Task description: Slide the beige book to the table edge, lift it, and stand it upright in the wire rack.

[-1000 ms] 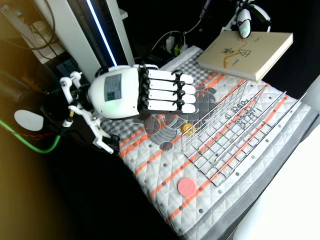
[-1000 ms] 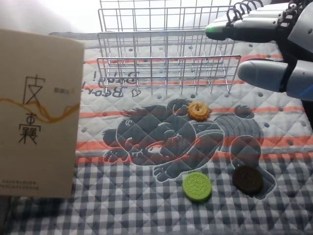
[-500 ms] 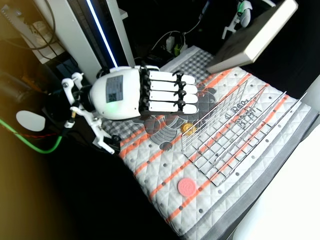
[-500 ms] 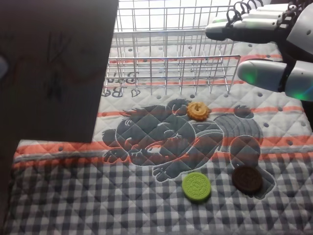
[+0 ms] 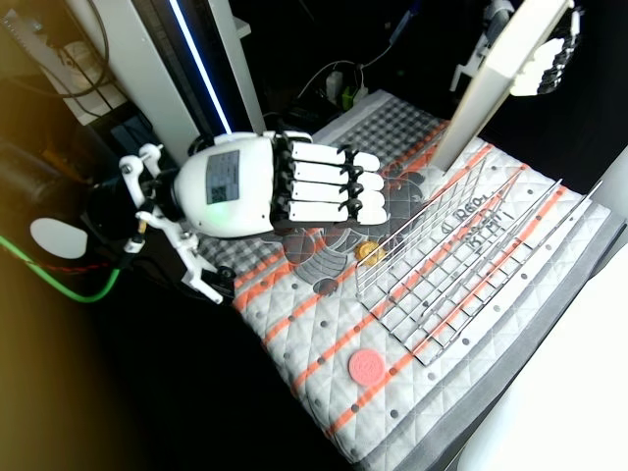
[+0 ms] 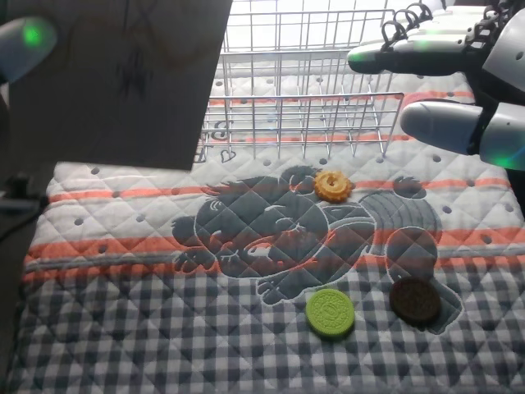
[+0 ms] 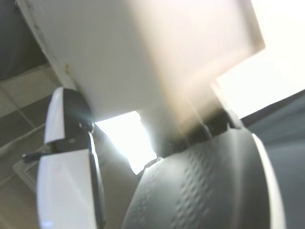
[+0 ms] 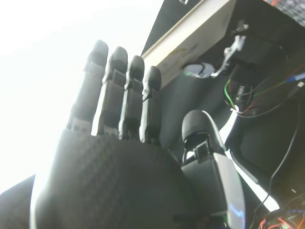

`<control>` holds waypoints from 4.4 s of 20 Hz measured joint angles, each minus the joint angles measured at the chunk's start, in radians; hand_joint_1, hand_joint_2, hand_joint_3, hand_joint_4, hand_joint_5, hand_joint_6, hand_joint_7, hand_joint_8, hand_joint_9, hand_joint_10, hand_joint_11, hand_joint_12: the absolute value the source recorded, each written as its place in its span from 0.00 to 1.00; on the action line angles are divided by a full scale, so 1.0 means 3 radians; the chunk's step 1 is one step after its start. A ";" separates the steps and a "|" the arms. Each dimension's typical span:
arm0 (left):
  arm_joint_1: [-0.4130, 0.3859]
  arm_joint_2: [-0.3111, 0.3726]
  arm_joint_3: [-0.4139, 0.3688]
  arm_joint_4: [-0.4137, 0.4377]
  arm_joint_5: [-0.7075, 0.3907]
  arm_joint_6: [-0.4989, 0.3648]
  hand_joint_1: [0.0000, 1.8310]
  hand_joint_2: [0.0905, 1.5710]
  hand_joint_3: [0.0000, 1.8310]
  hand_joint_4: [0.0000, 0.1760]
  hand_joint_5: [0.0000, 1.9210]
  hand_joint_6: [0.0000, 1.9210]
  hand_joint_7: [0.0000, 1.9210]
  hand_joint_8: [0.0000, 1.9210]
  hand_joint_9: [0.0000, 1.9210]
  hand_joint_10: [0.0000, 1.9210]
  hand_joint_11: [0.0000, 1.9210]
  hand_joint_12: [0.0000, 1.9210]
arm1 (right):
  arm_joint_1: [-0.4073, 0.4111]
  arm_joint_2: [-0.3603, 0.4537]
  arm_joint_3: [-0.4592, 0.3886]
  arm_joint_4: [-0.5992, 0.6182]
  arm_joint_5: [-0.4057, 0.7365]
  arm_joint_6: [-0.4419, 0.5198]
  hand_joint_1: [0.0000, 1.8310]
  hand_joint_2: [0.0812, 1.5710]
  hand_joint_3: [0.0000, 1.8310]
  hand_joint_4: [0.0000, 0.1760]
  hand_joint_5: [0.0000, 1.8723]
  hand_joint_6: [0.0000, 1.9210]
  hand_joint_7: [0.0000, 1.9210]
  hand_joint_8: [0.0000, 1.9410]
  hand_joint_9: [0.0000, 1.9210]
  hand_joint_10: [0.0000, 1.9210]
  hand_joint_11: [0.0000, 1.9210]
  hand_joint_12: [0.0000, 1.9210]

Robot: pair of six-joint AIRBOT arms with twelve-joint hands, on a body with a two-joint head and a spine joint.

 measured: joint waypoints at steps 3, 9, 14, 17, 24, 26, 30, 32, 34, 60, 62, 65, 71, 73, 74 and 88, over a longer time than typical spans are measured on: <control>-0.0195 -0.0097 0.0070 0.0098 0.0031 -0.0008 0.76 0.68 0.00 0.00 0.49 0.50 0.50 0.51 0.54 0.56 0.52 0.57 | -0.0034 0.0000 0.0000 0.0028 0.0033 0.0000 0.00 0.94 0.01 0.00 0.25 0.00 0.24 0.00 0.23 0.00 0.22 0.01; -0.0523 -0.0361 0.0230 0.0216 0.0033 -0.0130 0.76 0.67 0.00 0.00 0.51 0.45 0.52 0.48 0.55 0.57 0.51 0.63 | -0.0131 0.0050 -0.0001 0.0141 0.0197 -0.0001 0.00 0.94 0.00 0.00 0.24 0.00 0.25 0.00 0.23 0.00 0.21 0.00; -0.0855 -0.0563 0.0327 0.0427 0.0062 -0.0156 0.76 0.67 0.00 0.00 0.51 0.44 0.51 0.49 0.54 0.58 0.49 0.57 | -0.0243 0.0153 -0.0076 0.0378 0.0476 -0.0130 0.00 0.96 0.01 0.00 0.24 0.00 0.22 0.00 0.21 0.00 0.23 0.01; -0.0902 -0.0596 0.0381 0.0303 -0.0004 -0.0156 0.76 0.68 0.00 0.00 0.54 0.41 0.52 0.48 0.48 0.66 0.43 0.65 | -0.0248 0.0127 -0.0076 0.0385 0.0496 -0.0130 0.00 0.94 0.00 0.00 0.24 0.00 0.23 0.00 0.22 0.00 0.22 0.01; -0.0973 -0.0734 0.0572 -0.0018 -0.0098 -0.0116 0.76 0.66 0.00 0.00 0.55 0.37 0.56 0.41 0.52 0.63 0.48 0.67 | -0.0267 0.0071 -0.0036 0.0387 0.0497 -0.0136 0.00 0.94 0.00 0.00 0.24 0.00 0.24 0.00 0.23 0.01 0.23 0.01; -0.0973 -0.0787 0.0599 0.0001 0.0014 -0.0118 0.76 0.67 0.00 0.00 0.52 0.42 0.56 0.39 0.53 0.62 0.50 0.65 | -0.0267 0.0061 -0.0034 0.0379 0.0497 -0.0139 0.00 0.94 0.00 0.00 0.24 0.00 0.24 0.01 0.23 0.01 0.23 0.01; -0.0998 -0.0852 0.0716 0.0047 0.0211 -0.0127 0.76 0.64 0.00 0.00 0.53 0.40 0.63 0.26 0.59 0.52 0.53 0.58 | -0.0267 0.0033 -0.0010 0.0385 0.0505 -0.0140 0.00 0.95 0.00 0.00 0.24 0.00 0.25 0.01 0.24 0.01 0.22 0.00; -0.1021 -0.0888 0.0769 0.0061 0.0251 -0.0127 0.77 0.64 0.00 0.00 0.54 0.36 0.64 0.26 0.59 0.53 0.53 0.57 | -0.0267 0.0010 0.0013 0.0384 0.0506 -0.0137 0.00 0.95 0.00 0.00 0.24 0.00 0.25 0.01 0.24 0.01 0.23 0.01; -0.1022 -0.0945 0.0819 0.0067 0.0272 -0.0153 0.77 0.64 0.00 0.00 0.57 0.34 0.63 0.26 0.58 0.54 0.52 0.59 | -0.0267 -0.0013 0.0042 0.0364 0.0506 -0.0141 0.00 0.94 0.00 0.00 0.25 0.00 0.26 0.01 0.25 0.01 0.24 0.01; -0.0975 -0.1035 0.1068 0.0624 0.0315 -0.0331 0.76 0.65 0.00 0.00 0.54 0.39 0.59 0.39 0.56 0.52 0.50 0.57 | -0.0267 -0.0106 0.0103 0.0277 0.0581 -0.0062 0.00 0.94 0.00 0.00 0.24 0.00 0.24 0.00 0.23 0.00 0.23 0.00; -0.0910 -0.1035 0.1066 0.0552 0.0280 -0.0331 0.76 0.65 0.00 0.00 0.54 0.37 0.61 0.37 0.55 0.54 0.47 0.57 | -0.0267 -0.0107 0.0103 0.0287 0.0584 -0.0062 0.00 0.95 0.00 0.00 0.24 0.00 0.24 0.00 0.23 0.00 0.23 0.00; -0.0819 -0.1035 0.1029 0.0440 0.0270 -0.0329 0.76 0.66 0.00 0.00 0.51 0.40 0.59 0.39 0.54 0.57 0.49 0.55 | -0.0267 -0.0121 0.0103 0.0287 0.0585 -0.0058 0.00 0.94 0.00 0.00 0.24 0.00 0.25 0.00 0.24 0.00 0.23 0.00; -0.0729 -0.1035 0.1010 0.0398 0.0282 -0.0328 0.76 0.67 0.00 0.00 0.48 0.41 0.58 0.41 0.53 0.61 0.37 0.55 | -0.0267 -0.0125 0.0103 0.0298 0.0585 -0.0046 0.00 0.95 0.00 0.00 0.24 0.00 0.24 0.00 0.23 0.00 0.23 0.00; -0.0684 -0.1036 0.0992 0.0376 0.0281 -0.0336 0.74 0.69 0.00 0.00 0.42 0.18 0.51 0.53 0.50 0.36 0.28 0.57 | -0.0267 -0.0125 0.0103 0.0300 0.0585 -0.0037 0.00 0.94 0.00 0.00 0.24 0.00 0.24 0.00 0.23 0.00 0.22 0.00; -0.0671 -0.1035 0.0987 0.0374 0.0276 -0.0337 0.73 0.70 0.00 0.04 0.41 0.05 0.48 0.57 0.51 0.19 0.15 0.55 | -0.0267 -0.0125 0.0103 0.0301 0.0584 -0.0037 0.00 0.95 0.00 0.00 0.24 0.00 0.24 0.00 0.23 0.00 0.23 0.00; -0.1091 -0.0980 0.1067 0.0707 0.0544 -0.0244 0.76 0.66 0.00 0.00 0.52 0.37 0.57 0.44 0.53 0.60 0.51 0.59 | -0.0267 -0.0126 0.0109 0.0303 0.0582 -0.0036 0.00 0.95 0.00 0.00 0.24 0.00 0.25 0.00 0.25 0.00 0.24 0.01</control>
